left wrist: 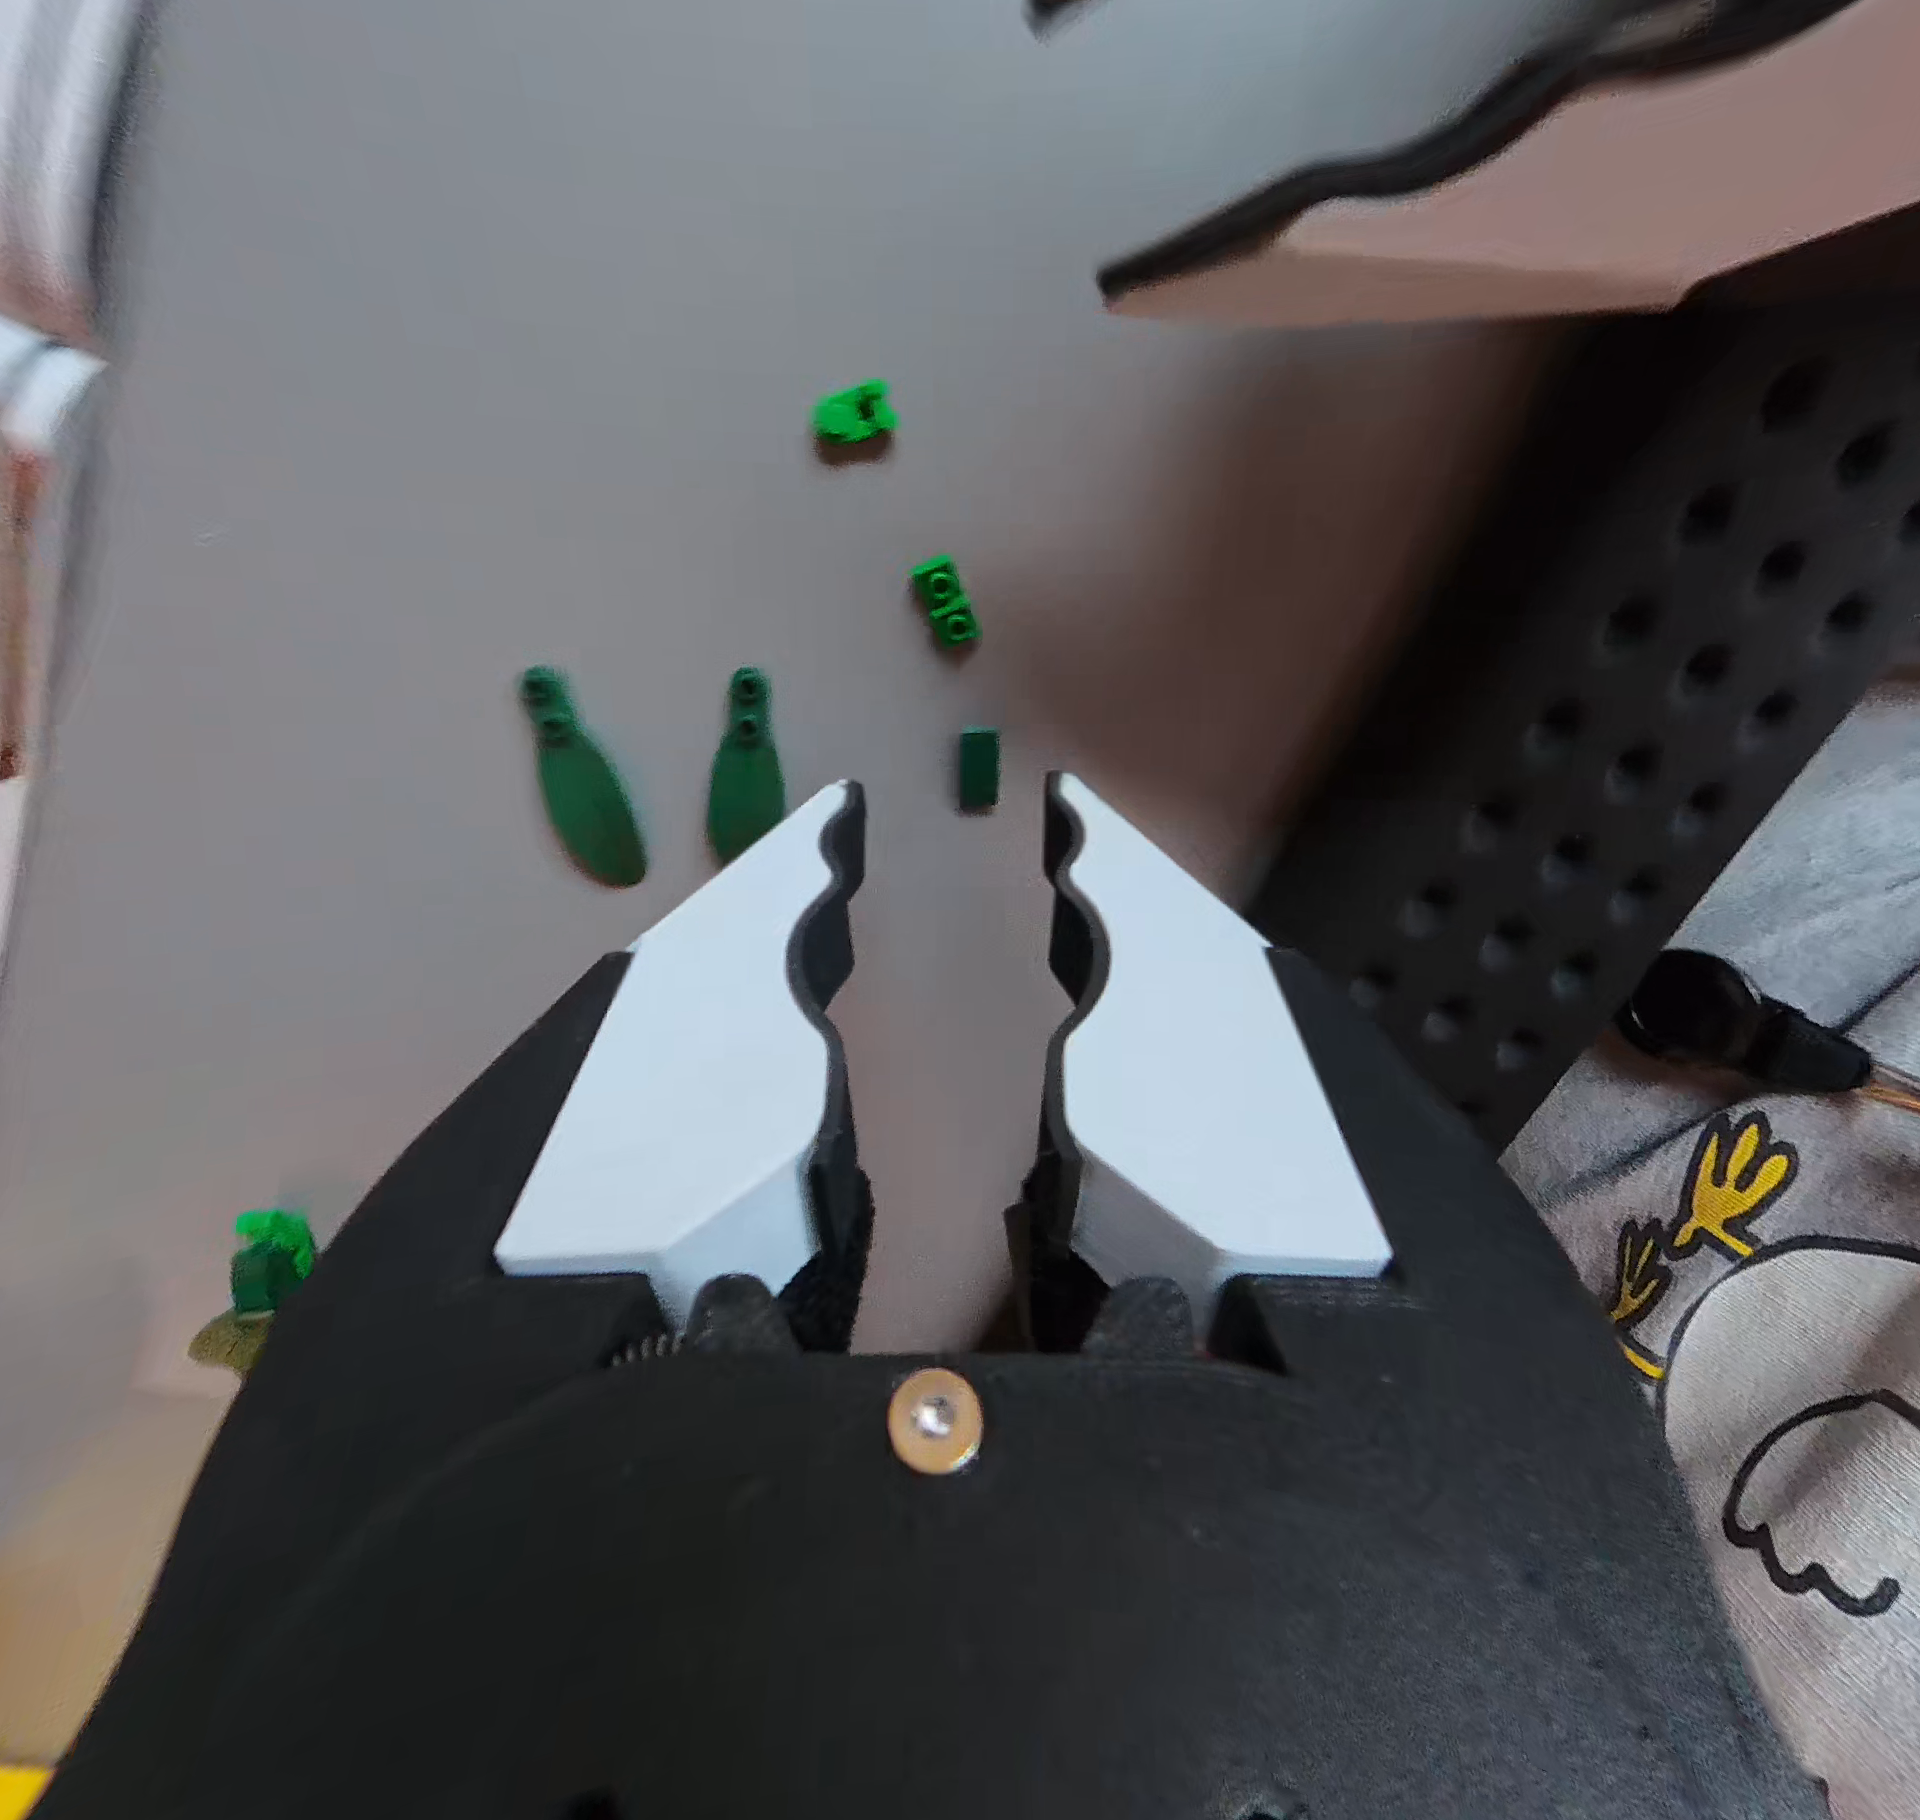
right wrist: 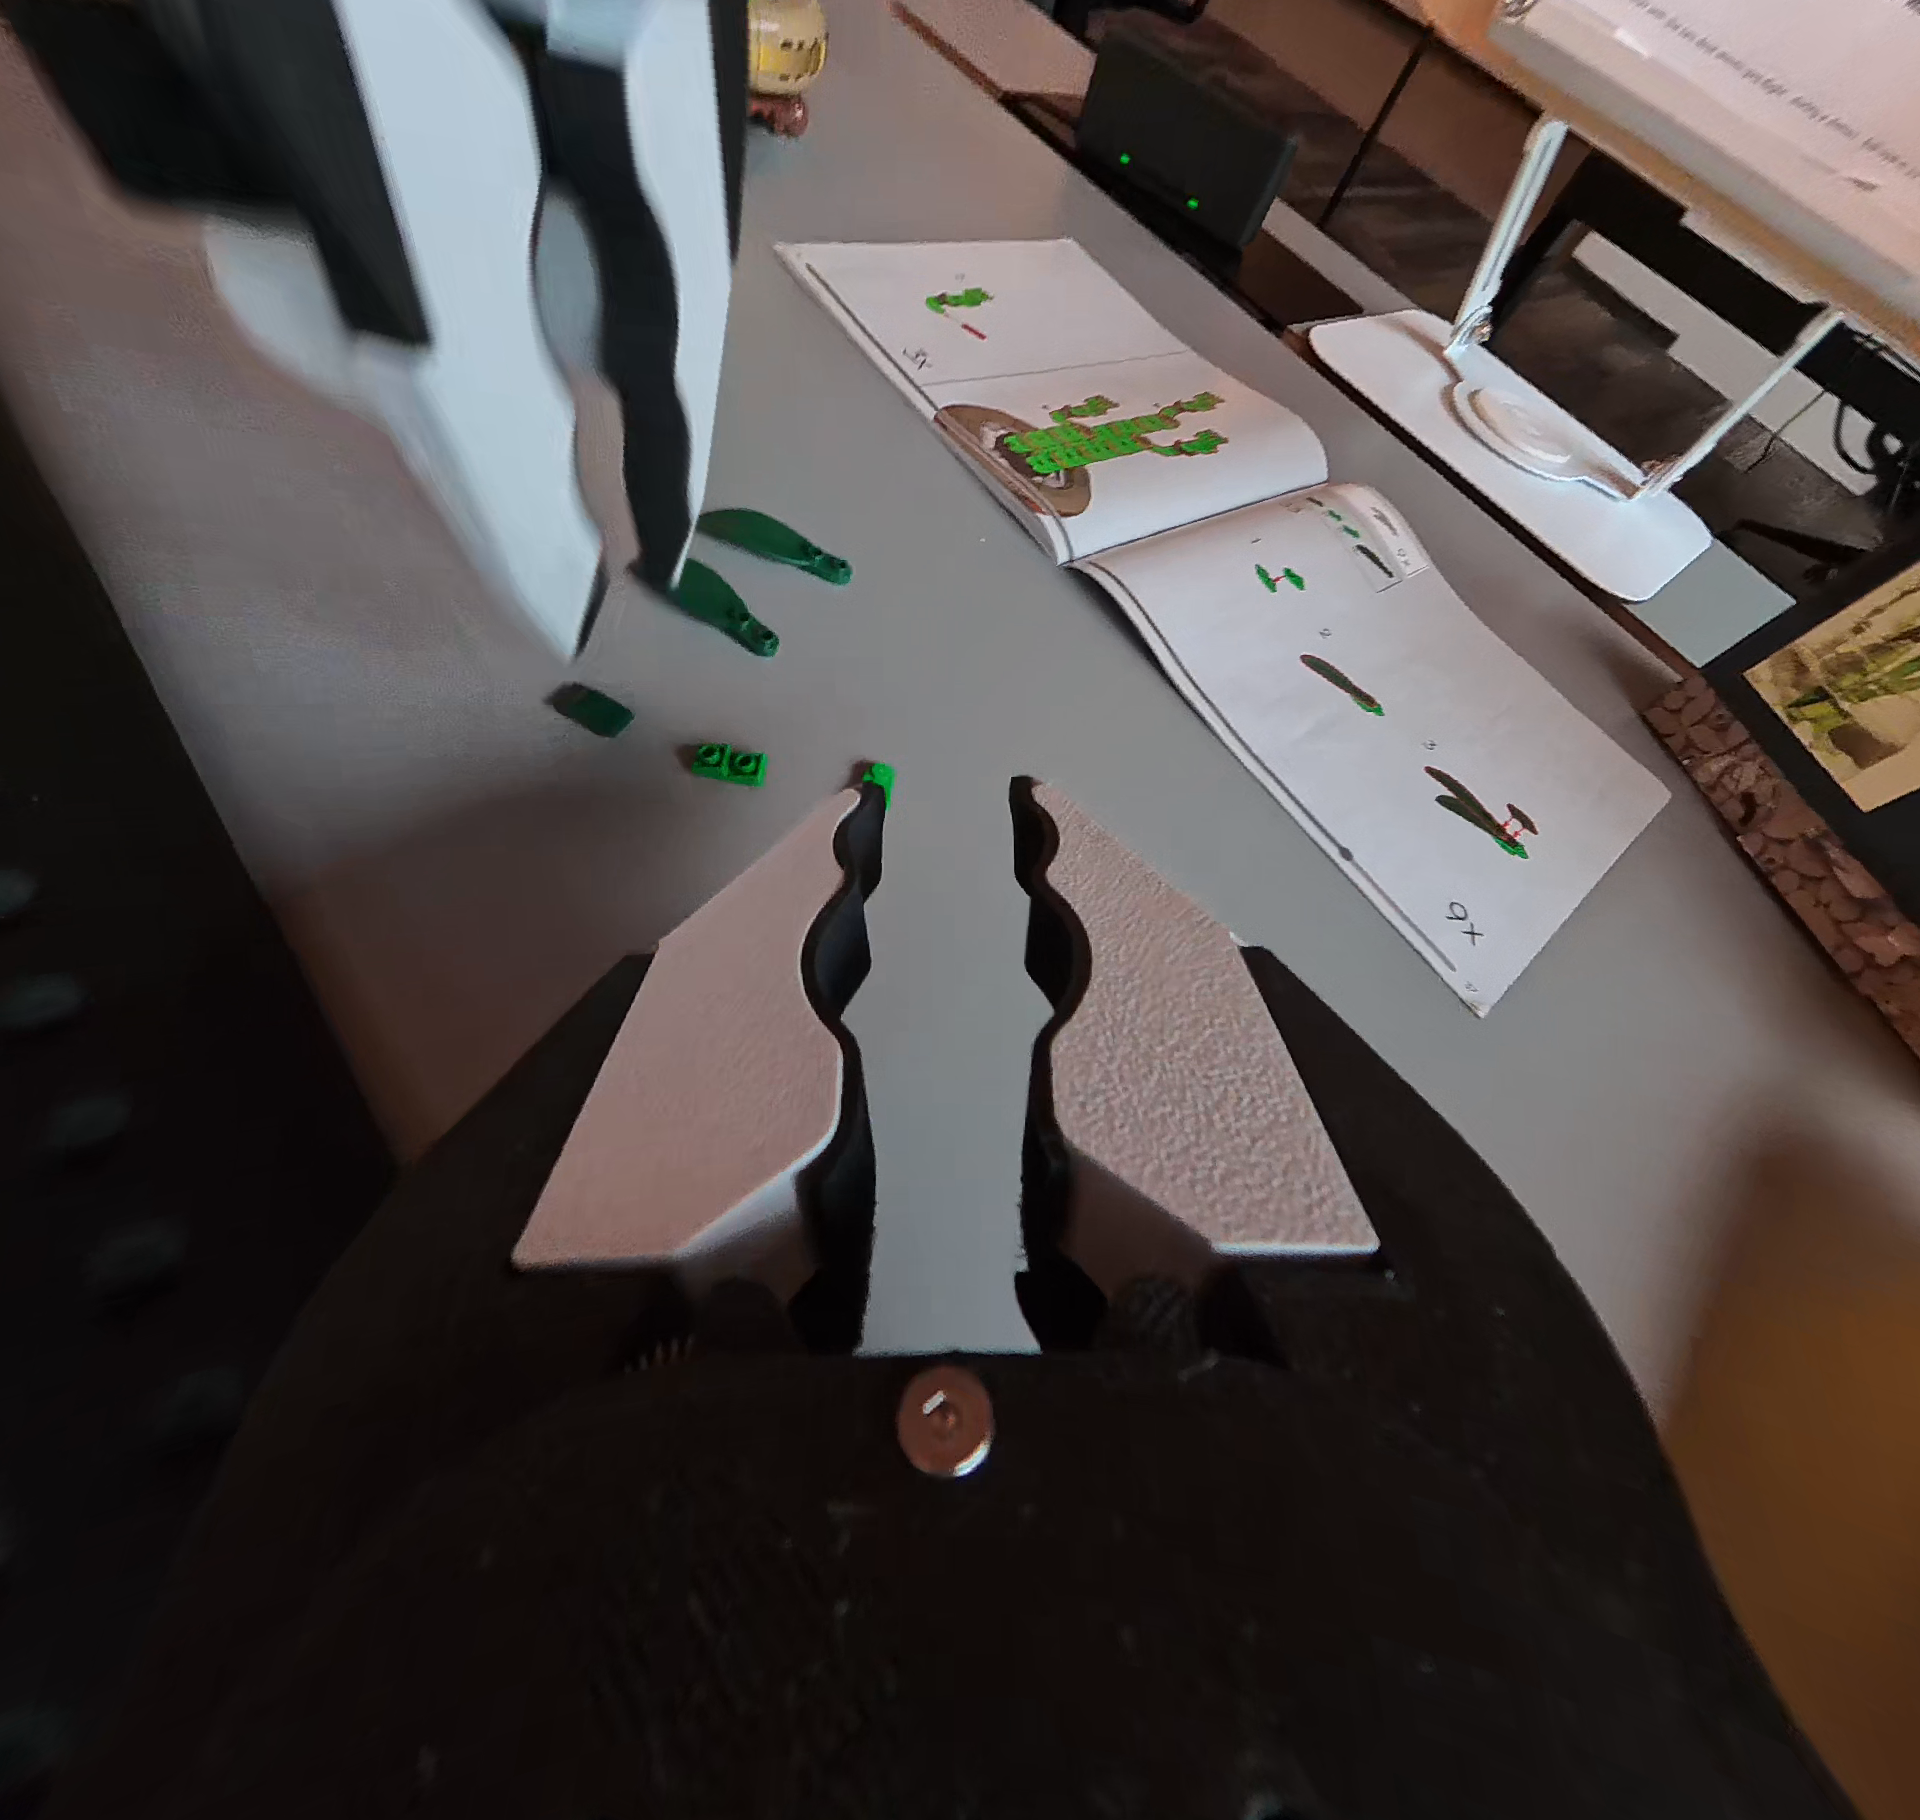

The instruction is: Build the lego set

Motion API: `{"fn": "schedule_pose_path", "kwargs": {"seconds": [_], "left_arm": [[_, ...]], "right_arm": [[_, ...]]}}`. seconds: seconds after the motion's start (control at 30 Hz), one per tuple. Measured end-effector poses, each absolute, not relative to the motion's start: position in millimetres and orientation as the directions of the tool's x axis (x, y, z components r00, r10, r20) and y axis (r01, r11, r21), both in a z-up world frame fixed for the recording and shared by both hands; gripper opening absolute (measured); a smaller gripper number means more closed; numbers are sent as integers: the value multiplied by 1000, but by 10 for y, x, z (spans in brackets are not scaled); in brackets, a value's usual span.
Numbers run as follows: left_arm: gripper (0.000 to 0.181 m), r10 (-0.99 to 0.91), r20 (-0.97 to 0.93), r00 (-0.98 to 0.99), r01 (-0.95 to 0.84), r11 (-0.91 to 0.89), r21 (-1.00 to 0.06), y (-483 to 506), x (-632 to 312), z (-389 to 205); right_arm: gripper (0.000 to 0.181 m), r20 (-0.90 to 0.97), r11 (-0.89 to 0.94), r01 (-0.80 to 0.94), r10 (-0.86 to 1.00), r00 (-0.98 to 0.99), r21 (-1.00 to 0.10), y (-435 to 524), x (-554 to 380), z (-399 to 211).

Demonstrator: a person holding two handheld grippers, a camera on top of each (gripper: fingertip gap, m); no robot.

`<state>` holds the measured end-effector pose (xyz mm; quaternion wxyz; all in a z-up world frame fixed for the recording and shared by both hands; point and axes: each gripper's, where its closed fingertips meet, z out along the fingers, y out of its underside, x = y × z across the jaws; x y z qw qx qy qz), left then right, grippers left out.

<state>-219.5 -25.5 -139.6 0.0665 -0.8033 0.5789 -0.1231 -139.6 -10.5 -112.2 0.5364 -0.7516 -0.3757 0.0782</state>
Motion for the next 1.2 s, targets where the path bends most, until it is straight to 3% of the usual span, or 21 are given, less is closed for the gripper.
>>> {"fn": "schedule_pose_path", "kwargs": {"seconds": [0.13, 0.23, 0.33, 0.67, 0.83, 0.97, 1.2], "left_arm": [[26, -902, 82, 423, -733, -394, -555, 285, -2333, -758], [29, -872, 78, 483, -460, -328, -825, 688, -2432, -26], [28, -857, 114, 502, -193, -239, -952, 905, -2614, 601], [39, -922, -36, 384, 97, 79, -992, 835, -2588, 1747], [34, -903, -100, 417, 119, 164, -979, 846, -2611, 1751], [34, -898, -149, 413, 29, 176, -984, 852, -2625, 1618], [32, -910, -148, 386, -10, 156, -988, 824, -2596, 1533]], "right_arm": [[24, 322, -135, 542, 678, 661, -830, -136, -1482, -1223], [26, 323, -135, 565, 703, 634, -814, -156, -1540, -1281], [27, 335, -124, 580, 713, 617, -805, -170, -1573, -1307], [30, 327, -116, 595, 744, 582, -795, -178, -1639, -1374], [30, 308, -88, 604, 797, 520, -792, -253, -1769, -1421], [30, 292, -63, 611, 836, 464, -789, -299, -1892, -1447], [25, 238, -160, 627, 832, 502, -763, -146, -1923, -1549]]}}
